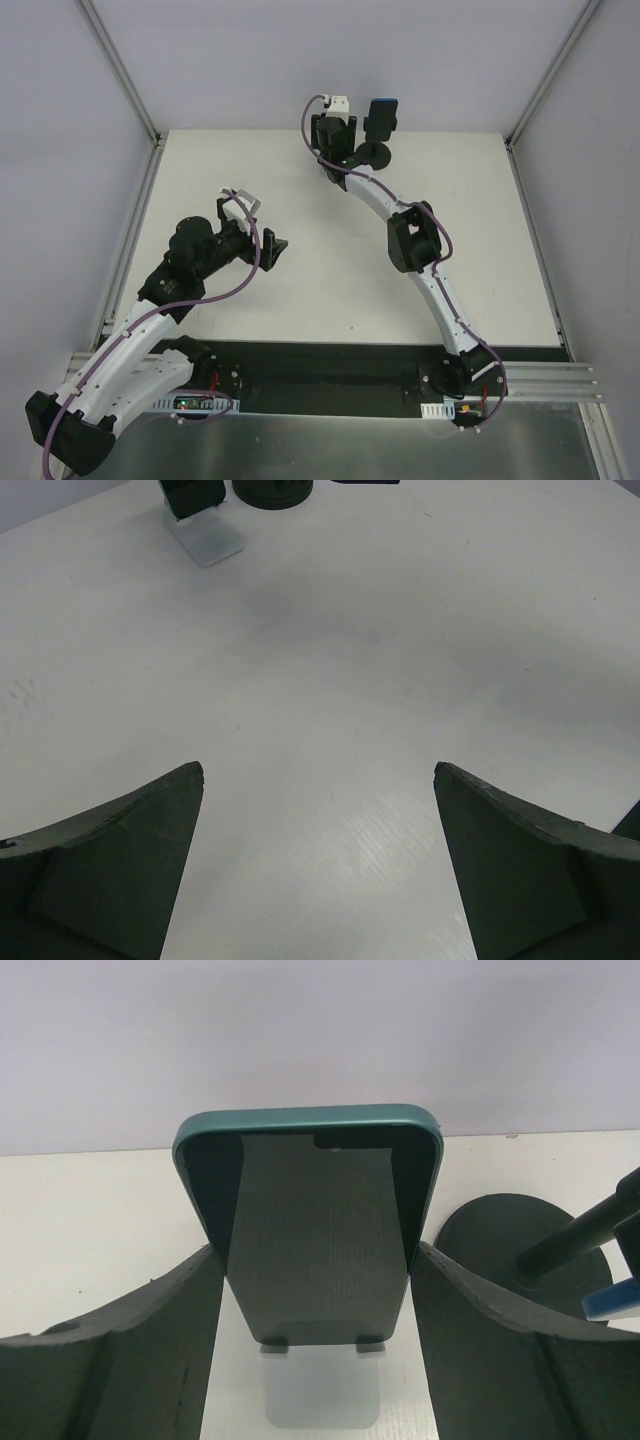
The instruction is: Place the phone on the phone stand
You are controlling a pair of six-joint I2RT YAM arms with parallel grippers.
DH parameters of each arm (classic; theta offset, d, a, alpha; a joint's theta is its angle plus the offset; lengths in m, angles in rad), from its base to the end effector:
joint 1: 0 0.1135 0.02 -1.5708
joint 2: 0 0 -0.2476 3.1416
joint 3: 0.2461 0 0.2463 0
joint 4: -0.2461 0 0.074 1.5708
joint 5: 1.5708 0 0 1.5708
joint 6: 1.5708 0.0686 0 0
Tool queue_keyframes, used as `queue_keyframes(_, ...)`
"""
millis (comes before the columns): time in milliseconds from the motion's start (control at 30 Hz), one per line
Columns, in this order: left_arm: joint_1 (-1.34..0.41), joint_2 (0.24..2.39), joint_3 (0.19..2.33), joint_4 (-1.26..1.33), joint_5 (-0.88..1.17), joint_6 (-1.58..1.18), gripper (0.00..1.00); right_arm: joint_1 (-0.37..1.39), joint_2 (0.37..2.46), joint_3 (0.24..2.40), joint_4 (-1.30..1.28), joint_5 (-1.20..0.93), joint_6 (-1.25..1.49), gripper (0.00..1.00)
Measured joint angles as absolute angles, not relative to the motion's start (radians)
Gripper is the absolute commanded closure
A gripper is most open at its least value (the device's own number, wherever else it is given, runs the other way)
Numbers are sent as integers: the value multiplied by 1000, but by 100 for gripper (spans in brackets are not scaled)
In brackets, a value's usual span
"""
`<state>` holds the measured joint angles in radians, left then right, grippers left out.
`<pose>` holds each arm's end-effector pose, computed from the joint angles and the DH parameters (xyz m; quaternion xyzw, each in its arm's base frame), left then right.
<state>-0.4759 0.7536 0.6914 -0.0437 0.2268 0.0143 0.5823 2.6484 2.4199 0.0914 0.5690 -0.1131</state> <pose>0.1899 -0.1153 0.3131 0.2527 0.6983 -0.2339 0.6275 0.5339 0.3073 0.2170 -0.0732 0.7431 -0.0592 0.6625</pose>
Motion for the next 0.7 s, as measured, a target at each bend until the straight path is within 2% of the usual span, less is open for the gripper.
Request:
queue_keyframes(133,-476,754,691,-44,227,14,3,582,2648,2420,91,569,-111,89)
queue_keyframes(233,-476,754,691,-44,227,14,3,584,2650,2420,91,570,-108,76)
queue_keyframes(267,-476,755,691,-44,227,14,3,585,2650,2420,91,571,-107,63)
queue_keyframes(333,-476,756,691,-44,227,14,3,586,2650,2420,91,573,-105,51)
queue_keyframes(367,-476,757,691,-44,227,14,3,587,2650,2420,91,574,-105,40)
queue_keyframes(433,-476,760,691,-44,227,14,3,590,2650,2420,91,577,-105,27)
queue_keyframes(467,-476,760,691,-44,227,14,3,591,2650,2420,91,578,-105,17)
queue_keyframes(533,-476,760,691,-44,227,14,3,593,2650,2420,91,580,-103,10)
queue_keyframes(567,-476,760,691,-44,227,14,3,594,2650,2420,91,582,-104,2)
queue_keyframes(700,-476,760,691,-46,227,14,3,596,2650,2420,92,591,-116,4)
